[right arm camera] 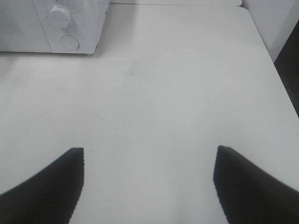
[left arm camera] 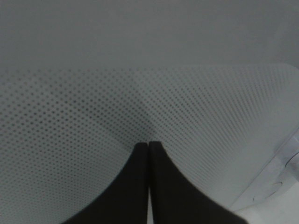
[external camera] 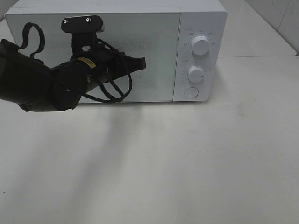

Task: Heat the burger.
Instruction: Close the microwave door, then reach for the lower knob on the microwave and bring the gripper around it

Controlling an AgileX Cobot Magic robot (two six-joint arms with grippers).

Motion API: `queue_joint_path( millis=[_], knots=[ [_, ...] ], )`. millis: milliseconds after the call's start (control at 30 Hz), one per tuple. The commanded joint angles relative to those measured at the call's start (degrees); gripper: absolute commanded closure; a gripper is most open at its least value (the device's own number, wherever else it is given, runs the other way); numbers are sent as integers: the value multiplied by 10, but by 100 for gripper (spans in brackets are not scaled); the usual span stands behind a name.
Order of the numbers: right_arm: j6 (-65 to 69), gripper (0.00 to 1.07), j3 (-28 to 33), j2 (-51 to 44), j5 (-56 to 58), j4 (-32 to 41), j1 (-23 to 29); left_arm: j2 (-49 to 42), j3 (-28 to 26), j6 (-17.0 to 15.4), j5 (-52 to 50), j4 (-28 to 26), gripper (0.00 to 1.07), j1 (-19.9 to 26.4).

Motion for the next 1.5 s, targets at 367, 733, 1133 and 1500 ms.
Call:
queue_joint_path(
  millis=[367, 733, 1133, 1500],
  knots=[
    [4, 32, 0, -15, -4, -2, -3, -79, 61, -1, 96, -15, 92, -46],
    [4, 32, 0, -15, -4, -2, -3, -140, 60, -2, 501, 7, 10, -25],
    [4, 32, 0, -15, -4, -2, -3, -241, 59, 2, 875, 132, 10, 89],
    [4, 32, 0, -15, -4, -2, -3, -367, 61, -56, 980, 182, 10, 249]
  ],
)
